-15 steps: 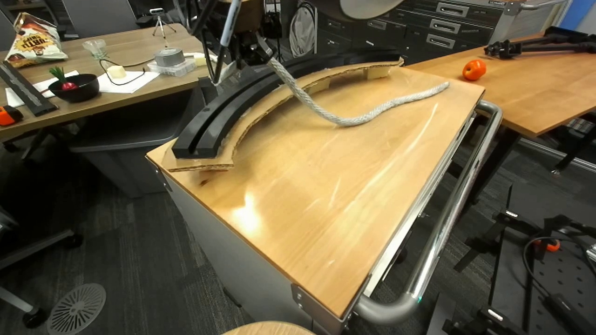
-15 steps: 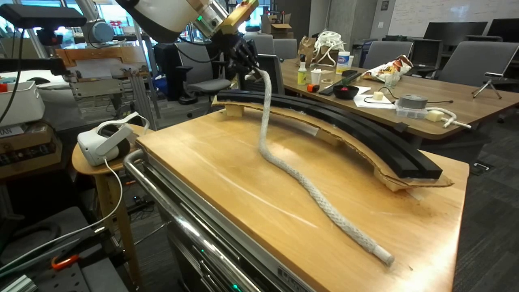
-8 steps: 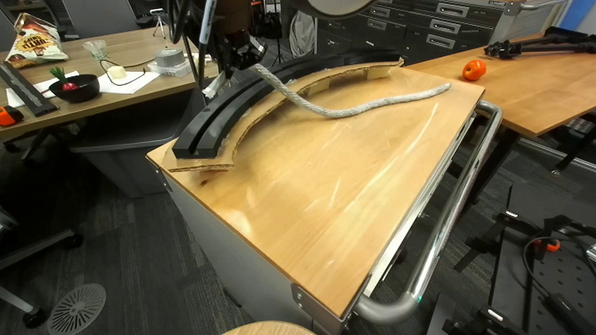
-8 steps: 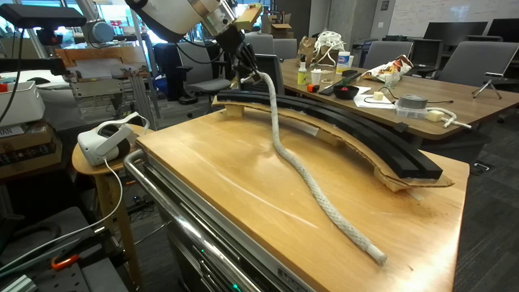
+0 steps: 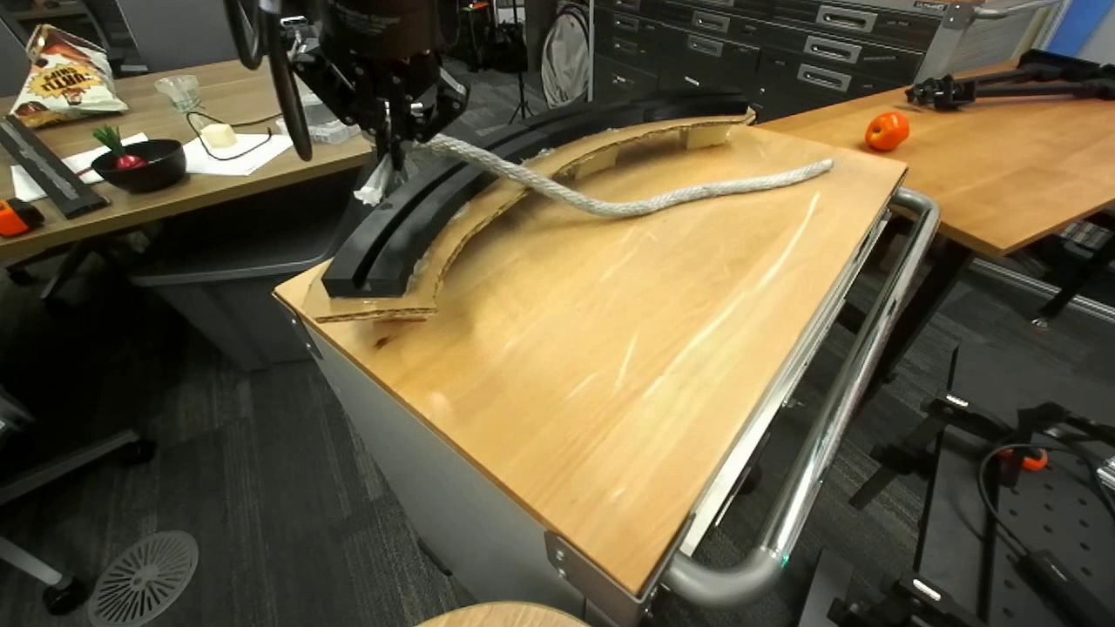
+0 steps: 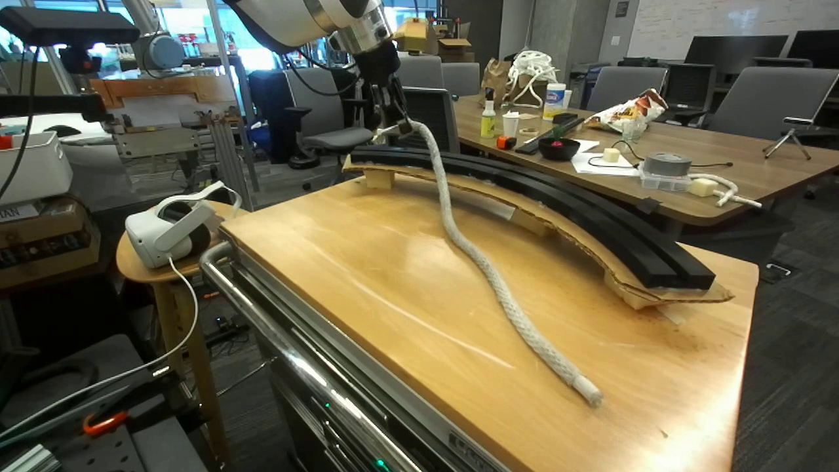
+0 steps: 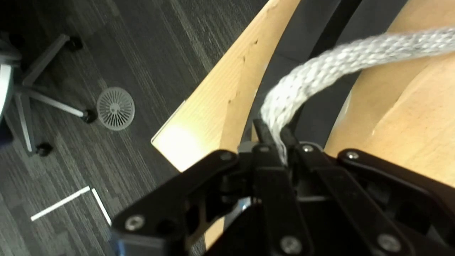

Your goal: Place the rope on the platform

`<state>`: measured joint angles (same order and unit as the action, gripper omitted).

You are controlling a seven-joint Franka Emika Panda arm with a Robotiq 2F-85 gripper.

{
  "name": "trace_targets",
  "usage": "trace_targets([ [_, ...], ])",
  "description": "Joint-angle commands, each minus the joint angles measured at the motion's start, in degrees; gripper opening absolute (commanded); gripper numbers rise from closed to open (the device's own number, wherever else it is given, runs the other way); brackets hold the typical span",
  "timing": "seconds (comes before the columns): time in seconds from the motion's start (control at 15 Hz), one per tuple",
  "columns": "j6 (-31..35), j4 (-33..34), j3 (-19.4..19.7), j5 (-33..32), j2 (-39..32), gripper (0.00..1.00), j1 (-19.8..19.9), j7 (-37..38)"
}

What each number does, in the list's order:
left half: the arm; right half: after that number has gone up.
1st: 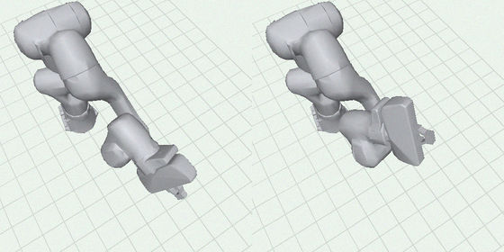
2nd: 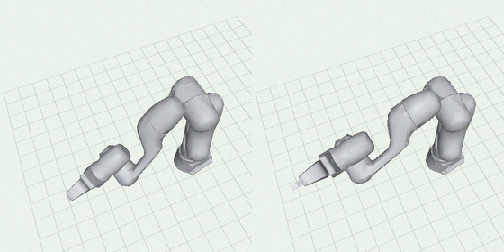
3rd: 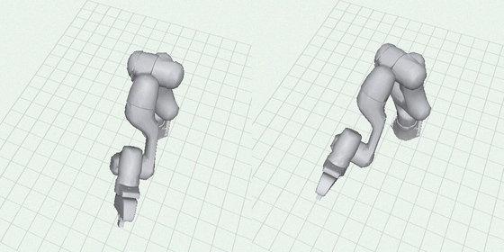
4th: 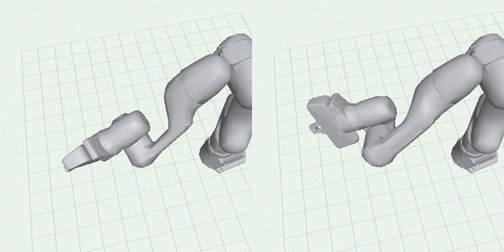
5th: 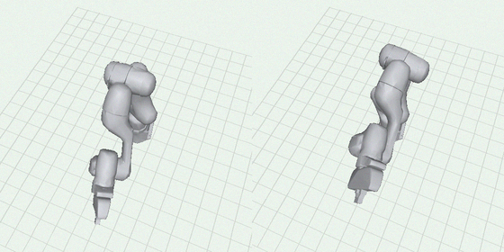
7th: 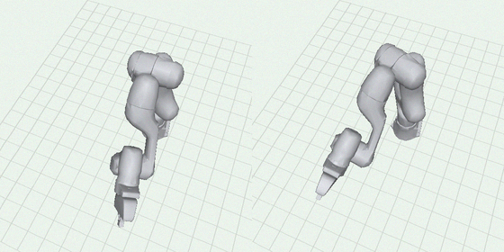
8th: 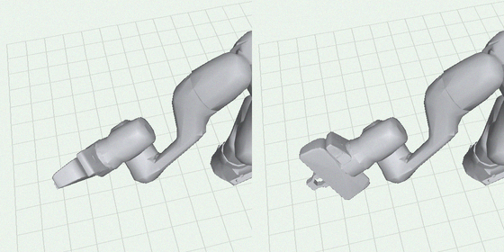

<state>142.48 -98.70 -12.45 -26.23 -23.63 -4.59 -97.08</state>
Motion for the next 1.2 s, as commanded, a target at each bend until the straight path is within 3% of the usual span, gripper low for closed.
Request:
trace_targets([
  [0.0, -6.0, 4.7, -3.3, 10.1, -1.8, 0.02, 1.2, -14.5],
  [0.2, -14.5, 7.5, -3.9, 16.6, -2.8, 0.02, 0.9, -23.7],
  [0.4, -20.7, 10.2, -2.5, 18.2, -3.9, 0.02, -0.3, -27.7],
  [1.13, -21.7, 17.6, -1.0, 16.6, -9.1, 0.02, -3.8, -26.8],
])
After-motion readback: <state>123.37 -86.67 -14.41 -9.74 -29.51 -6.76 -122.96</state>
